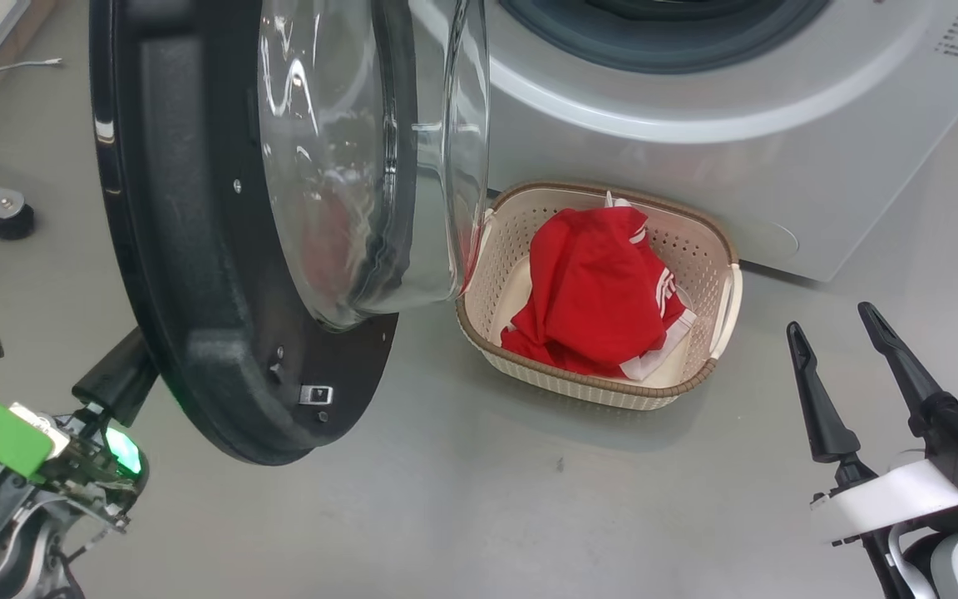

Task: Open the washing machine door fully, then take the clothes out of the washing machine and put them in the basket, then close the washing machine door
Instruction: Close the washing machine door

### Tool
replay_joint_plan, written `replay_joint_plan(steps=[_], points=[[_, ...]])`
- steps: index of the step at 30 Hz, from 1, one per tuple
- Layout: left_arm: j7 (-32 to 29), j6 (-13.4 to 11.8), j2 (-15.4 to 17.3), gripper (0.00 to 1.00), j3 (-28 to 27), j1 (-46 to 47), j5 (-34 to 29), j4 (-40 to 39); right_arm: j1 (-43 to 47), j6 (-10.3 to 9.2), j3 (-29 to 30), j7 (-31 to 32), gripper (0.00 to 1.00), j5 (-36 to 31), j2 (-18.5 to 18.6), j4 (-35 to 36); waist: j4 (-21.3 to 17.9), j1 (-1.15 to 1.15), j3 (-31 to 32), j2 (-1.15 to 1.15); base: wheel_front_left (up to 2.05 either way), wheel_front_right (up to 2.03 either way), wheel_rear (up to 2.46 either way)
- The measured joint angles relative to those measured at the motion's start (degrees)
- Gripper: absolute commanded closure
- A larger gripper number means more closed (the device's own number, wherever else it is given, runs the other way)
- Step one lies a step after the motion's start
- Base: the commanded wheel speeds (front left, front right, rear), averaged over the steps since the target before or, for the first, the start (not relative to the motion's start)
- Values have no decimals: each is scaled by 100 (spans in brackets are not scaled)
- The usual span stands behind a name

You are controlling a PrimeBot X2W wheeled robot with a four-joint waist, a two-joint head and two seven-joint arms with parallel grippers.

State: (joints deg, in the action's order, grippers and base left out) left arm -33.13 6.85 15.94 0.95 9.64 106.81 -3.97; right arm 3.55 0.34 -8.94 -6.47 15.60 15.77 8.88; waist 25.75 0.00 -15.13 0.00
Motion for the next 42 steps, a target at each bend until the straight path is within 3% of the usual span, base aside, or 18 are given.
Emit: replay_joint_plan(steps=[13, 42], points=[[-118, 2, -281, 100, 169, -172, 66, -572, -195, -4, -126, -215, 0, 104, -287, -205, -579, 0, 91, 0, 0, 0, 0], [37, 1, -386, 100, 307, 240, -430, -203, -637, 64, -313, -557, 0, 272, -713, -769, -2321, 0, -34, 0, 0, 0, 0]])
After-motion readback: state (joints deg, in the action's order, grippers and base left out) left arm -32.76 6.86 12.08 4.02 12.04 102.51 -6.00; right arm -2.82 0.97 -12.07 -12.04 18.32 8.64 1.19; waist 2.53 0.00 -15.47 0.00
